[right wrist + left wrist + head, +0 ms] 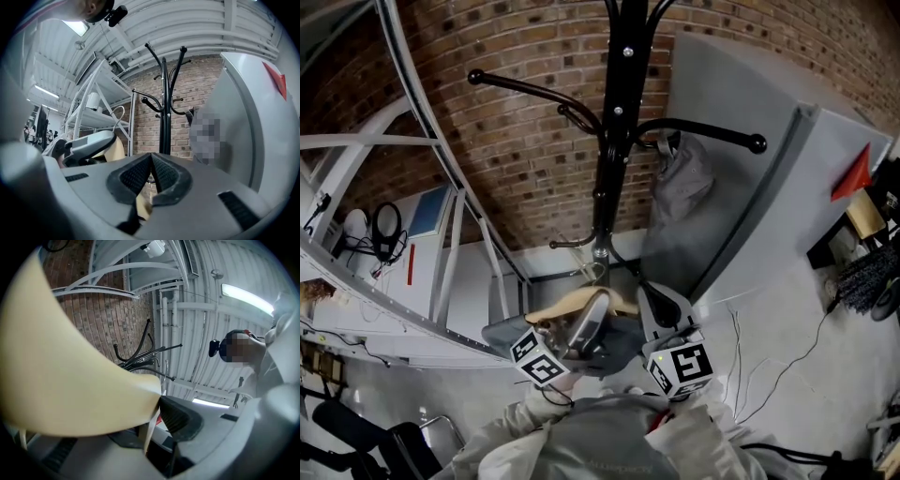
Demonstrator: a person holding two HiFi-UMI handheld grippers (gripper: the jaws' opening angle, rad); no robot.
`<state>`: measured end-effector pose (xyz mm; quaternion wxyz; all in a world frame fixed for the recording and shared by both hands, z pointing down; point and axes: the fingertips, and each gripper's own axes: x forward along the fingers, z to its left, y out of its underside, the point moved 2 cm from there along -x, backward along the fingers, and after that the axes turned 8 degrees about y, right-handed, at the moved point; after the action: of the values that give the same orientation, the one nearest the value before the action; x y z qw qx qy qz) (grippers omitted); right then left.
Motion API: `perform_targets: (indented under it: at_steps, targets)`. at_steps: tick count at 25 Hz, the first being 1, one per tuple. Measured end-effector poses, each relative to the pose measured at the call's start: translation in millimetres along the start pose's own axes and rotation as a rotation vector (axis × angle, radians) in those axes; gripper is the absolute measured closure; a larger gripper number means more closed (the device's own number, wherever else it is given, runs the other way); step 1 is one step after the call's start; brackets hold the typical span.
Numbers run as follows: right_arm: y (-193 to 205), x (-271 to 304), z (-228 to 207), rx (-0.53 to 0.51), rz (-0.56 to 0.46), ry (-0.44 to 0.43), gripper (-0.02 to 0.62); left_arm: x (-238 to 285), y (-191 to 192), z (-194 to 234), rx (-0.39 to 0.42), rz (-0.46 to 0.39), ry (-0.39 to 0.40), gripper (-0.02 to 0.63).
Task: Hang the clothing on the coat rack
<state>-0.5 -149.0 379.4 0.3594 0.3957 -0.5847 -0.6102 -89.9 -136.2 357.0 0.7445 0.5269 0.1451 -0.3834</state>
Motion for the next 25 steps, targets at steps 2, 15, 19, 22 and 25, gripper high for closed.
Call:
perform_targets:
  at_steps: [2, 15, 19, 22, 25]
  targets:
    - [-1, 4, -6, -0.002, -0.003, -0.001, 0.571, 5, 1, 3, 0.010, 0.001, -0.005, 0.500]
    - [-20, 25, -36, 0.004, -0.040, 0.001, 0.571, 34, -16, 22, 0.055, -0.028, -0.025, 0.499]
    - [-36, 30, -44, 0.003, -0.072, -0.008, 0.571, 46, -21, 24, 0.066, -0.040, -0.001, 0.499]
    - [-44, 34, -49, -0.002, -0.093, -0.012, 0.571, 54, -26, 25, 0.071, -0.052, 0.013, 0.500]
    - [-47, 40, -55, -0.002, -0.100, -0.010, 0.571, 62, -31, 28, 0.078, -0.063, 0.020, 0.500]
